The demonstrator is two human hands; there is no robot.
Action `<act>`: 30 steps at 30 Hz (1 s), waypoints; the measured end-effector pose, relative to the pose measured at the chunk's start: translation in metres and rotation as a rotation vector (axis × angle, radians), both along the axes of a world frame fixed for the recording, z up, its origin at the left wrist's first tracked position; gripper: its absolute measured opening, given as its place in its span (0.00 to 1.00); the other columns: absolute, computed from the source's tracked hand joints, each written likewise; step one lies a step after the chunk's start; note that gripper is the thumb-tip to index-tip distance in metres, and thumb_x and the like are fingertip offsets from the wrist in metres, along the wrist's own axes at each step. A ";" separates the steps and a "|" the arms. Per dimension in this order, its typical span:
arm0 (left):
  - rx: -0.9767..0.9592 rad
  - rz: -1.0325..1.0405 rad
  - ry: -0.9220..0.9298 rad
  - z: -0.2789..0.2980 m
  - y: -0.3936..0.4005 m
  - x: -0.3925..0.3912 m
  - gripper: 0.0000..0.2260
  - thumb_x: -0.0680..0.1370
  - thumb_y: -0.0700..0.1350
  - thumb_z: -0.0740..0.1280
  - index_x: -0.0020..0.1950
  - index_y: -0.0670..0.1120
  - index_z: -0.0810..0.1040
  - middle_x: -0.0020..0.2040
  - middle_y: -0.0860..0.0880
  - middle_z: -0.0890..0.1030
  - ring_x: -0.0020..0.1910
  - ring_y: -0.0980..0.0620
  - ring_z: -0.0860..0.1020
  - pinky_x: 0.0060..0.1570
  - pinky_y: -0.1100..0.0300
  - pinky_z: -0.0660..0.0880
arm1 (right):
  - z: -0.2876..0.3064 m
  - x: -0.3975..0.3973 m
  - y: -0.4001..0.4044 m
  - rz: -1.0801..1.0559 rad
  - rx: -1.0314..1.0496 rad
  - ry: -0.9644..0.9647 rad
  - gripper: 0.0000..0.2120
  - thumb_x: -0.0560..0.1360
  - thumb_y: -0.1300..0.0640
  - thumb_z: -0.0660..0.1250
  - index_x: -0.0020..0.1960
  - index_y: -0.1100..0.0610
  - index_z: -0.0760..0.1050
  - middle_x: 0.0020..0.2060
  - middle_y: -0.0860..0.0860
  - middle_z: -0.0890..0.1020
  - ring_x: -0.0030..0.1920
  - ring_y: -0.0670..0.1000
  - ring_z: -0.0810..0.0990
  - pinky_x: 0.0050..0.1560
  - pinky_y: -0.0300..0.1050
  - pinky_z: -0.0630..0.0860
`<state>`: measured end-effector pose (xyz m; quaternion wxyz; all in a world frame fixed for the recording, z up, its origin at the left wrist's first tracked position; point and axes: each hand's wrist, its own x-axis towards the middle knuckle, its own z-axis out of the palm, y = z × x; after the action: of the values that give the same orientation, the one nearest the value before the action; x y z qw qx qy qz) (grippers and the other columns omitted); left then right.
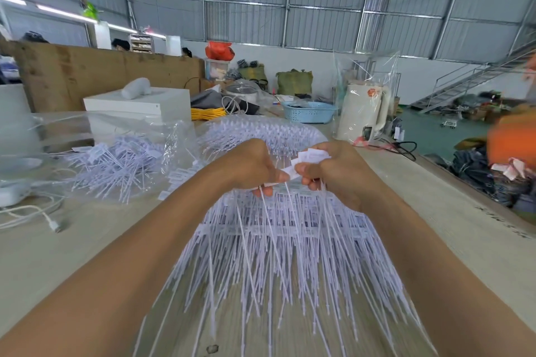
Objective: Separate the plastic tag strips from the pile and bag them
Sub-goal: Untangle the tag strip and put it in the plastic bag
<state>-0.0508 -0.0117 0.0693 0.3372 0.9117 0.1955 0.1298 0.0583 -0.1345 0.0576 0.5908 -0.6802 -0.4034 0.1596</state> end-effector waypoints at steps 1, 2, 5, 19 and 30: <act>0.032 0.009 0.009 0.002 0.000 0.000 0.14 0.76 0.49 0.69 0.40 0.38 0.81 0.31 0.47 0.80 0.24 0.58 0.74 0.27 0.69 0.69 | 0.002 0.001 -0.002 0.011 -0.001 0.006 0.01 0.71 0.72 0.67 0.42 0.70 0.75 0.25 0.57 0.76 0.26 0.51 0.73 0.25 0.38 0.70; 0.063 0.011 0.012 0.003 0.001 0.000 0.15 0.76 0.50 0.69 0.37 0.39 0.81 0.31 0.46 0.80 0.26 0.56 0.74 0.29 0.67 0.69 | 0.003 0.001 -0.003 0.016 -0.002 -0.002 0.02 0.71 0.72 0.68 0.43 0.72 0.76 0.26 0.58 0.76 0.26 0.51 0.73 0.24 0.38 0.69; 0.073 0.006 -0.056 0.006 0.001 0.001 0.17 0.75 0.52 0.69 0.31 0.42 0.78 0.29 0.47 0.75 0.25 0.56 0.70 0.29 0.65 0.67 | 0.009 0.000 -0.009 0.008 -0.034 -0.095 0.06 0.70 0.69 0.71 0.41 0.73 0.76 0.26 0.56 0.75 0.22 0.47 0.71 0.24 0.34 0.65; -0.219 -0.002 0.020 0.036 0.007 -0.001 0.15 0.77 0.47 0.67 0.33 0.42 0.75 0.18 0.53 0.68 0.17 0.56 0.61 0.19 0.68 0.57 | 0.016 0.012 0.007 -0.158 0.101 -0.100 0.14 0.67 0.73 0.70 0.34 0.57 0.72 0.31 0.54 0.75 0.29 0.48 0.74 0.29 0.38 0.73; -0.012 -0.014 0.108 0.029 0.012 0.003 0.16 0.77 0.52 0.66 0.40 0.39 0.81 0.29 0.48 0.75 0.19 0.53 0.63 0.23 0.67 0.60 | 0.036 0.017 -0.004 -0.093 0.104 0.053 0.08 0.71 0.73 0.67 0.37 0.64 0.71 0.32 0.58 0.73 0.29 0.52 0.69 0.27 0.41 0.66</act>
<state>-0.0482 0.0004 0.0985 0.3323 0.9168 0.2077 0.0767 0.0754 -0.1386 0.0938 0.6426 -0.6622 -0.3633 0.1285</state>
